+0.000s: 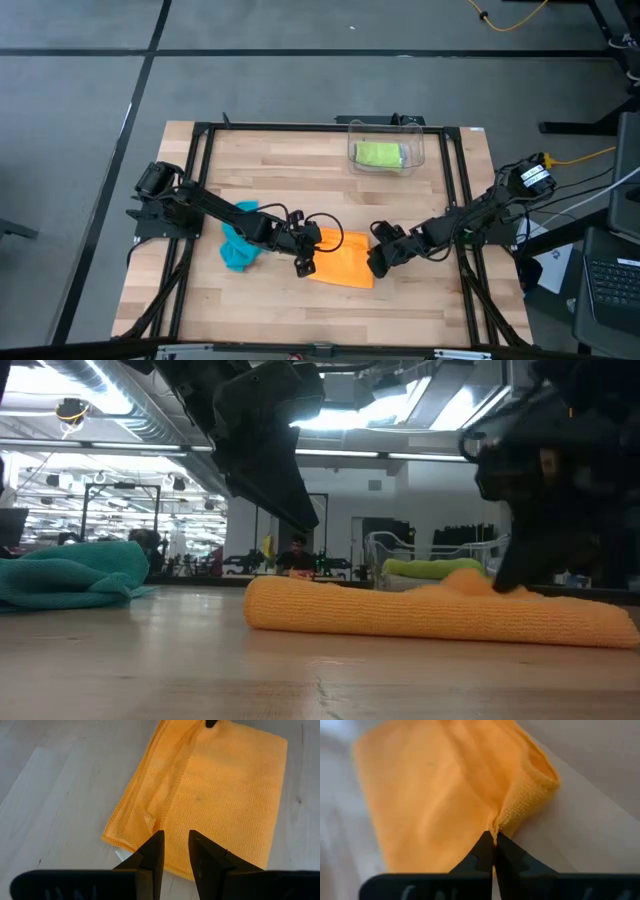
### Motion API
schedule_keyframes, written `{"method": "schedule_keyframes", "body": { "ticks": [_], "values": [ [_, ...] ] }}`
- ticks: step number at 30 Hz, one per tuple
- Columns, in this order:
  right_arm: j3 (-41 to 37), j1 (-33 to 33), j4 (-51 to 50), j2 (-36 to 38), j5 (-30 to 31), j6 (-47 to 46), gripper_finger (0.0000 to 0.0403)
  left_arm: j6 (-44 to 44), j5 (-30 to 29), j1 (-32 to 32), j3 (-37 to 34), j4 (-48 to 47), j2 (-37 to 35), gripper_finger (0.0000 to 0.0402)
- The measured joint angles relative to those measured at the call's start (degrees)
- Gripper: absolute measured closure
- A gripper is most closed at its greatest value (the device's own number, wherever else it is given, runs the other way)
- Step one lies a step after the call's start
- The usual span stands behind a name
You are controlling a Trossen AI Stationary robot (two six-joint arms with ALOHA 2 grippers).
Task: Fold microfiber towels
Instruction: Fold the orange microfiber
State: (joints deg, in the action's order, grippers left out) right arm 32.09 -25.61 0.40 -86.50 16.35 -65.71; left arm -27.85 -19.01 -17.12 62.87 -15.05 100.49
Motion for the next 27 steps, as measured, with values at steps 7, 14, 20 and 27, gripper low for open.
{"method": "schedule_keyframes", "body": {
  "ticks": [7,14,20,27],
  "values": [
    [6.54,0.0,-3.0,0.0,-1.44,6.2,0.0375,0.01,0.0,0.0,0.0,-0.05,0.0,0.0321],
    [13.73,0.0,-14.03,0.01,-1.13,9.05,0.0396,-0.02,0.0,-0.02,0.0,-0.48,0.02,0.0321],
    [15.73,0.0,-20.85,0.01,-0.99,8.52,0.034,-0.16,0.0,-0.04,0.0,-1.56,0.02,0.0321],
    [15.41,0.0,-25.66,0.0,-0.99,7.3,0.0231,-0.25,0.0,-0.04,0.0,-2.21,0.02,0.0321]
  ]
}}
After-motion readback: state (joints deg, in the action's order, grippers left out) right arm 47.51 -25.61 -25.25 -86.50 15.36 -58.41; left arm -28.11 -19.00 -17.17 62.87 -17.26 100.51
